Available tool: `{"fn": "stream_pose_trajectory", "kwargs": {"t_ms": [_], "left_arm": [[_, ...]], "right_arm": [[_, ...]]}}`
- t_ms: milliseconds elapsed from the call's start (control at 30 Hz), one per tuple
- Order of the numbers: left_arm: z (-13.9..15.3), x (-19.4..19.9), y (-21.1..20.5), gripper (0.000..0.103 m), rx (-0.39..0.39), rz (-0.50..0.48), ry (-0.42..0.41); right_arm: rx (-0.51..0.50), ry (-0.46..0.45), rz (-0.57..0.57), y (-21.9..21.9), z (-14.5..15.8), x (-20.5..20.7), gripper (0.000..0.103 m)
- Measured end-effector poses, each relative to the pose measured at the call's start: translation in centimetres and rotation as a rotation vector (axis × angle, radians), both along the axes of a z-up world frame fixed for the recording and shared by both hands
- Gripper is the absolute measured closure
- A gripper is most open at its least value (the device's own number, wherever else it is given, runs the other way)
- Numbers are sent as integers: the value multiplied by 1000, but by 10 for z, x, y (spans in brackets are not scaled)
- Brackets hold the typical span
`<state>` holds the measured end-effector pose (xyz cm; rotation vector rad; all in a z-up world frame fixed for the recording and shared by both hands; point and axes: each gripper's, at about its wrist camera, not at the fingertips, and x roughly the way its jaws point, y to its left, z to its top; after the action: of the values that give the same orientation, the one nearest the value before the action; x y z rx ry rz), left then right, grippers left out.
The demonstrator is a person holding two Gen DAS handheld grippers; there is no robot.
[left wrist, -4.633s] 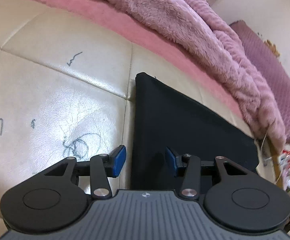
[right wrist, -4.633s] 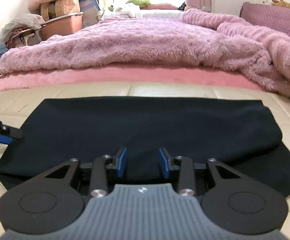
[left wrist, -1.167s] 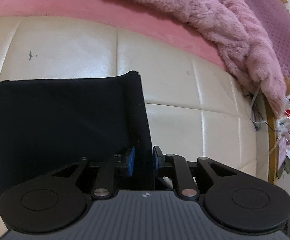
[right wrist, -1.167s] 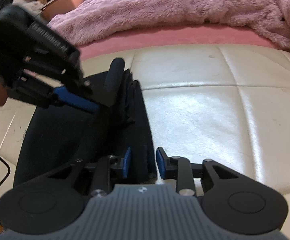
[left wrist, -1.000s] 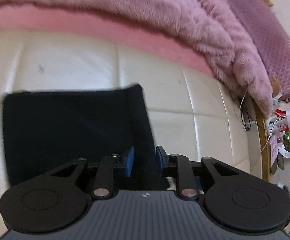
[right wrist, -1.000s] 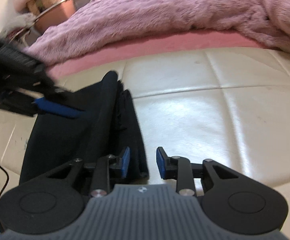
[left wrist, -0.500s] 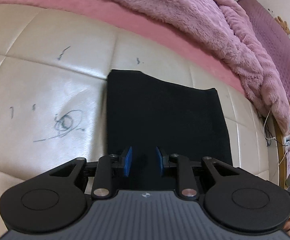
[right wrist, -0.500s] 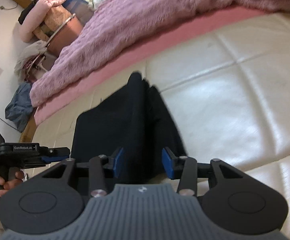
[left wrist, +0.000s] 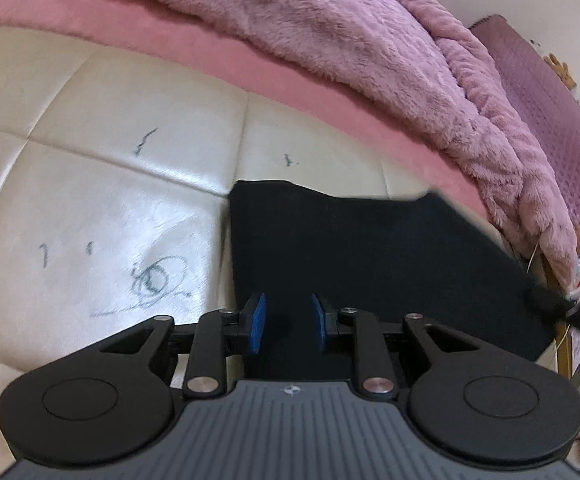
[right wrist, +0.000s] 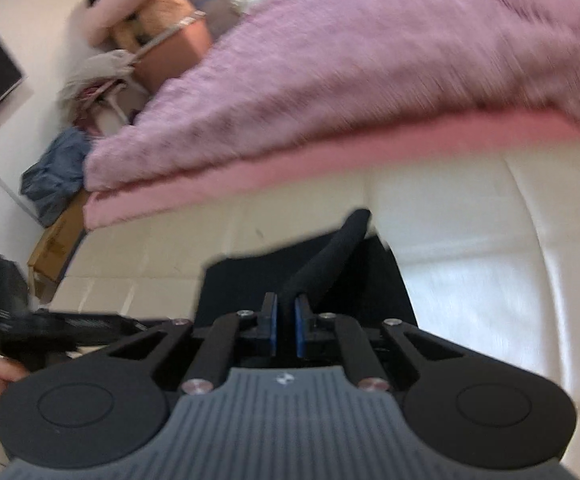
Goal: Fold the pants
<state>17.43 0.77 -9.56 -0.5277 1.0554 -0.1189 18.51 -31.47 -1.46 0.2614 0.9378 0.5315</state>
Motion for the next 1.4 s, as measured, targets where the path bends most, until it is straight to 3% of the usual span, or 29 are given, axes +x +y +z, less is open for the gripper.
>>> {"fn": "stream_pose_trajectory", "kwargs": {"t_ms": [133,367,667,733,800,933,1033,1133,1400], "left_arm": [[-5,5,-15,81,62,-38,3],[-23,6,-29,83,101,-63,34],[-38,12,-39,87,134,-80,56],[-36,13,-37,88,128,-80,60],[-32,13,-31,88,111,-76,54],[-19,14,-14,88,75,-51,-4],[-11,24,-7,88,87,-29,-45],[-9,38,-8,88,96,-30,-62],[-26,65,-19,88,97,-26,-58]], "right_arm": [[-27,-47,19,1,16,0,100],[-198,67,-78,-19,-53,9,101],[-359,37,-78,-21,-112,14,100],[-341,35,-92,-26,-122,17,99],[-294,65,-114,-35,-122,20,99],[-327,38,-113,-42,-105,19,79],[-342,-24,-123,-45,-83,21,78],[-273,-76,-82,-40,-68,32,78],[-282,-132,68,17,-76,83,81]]}}
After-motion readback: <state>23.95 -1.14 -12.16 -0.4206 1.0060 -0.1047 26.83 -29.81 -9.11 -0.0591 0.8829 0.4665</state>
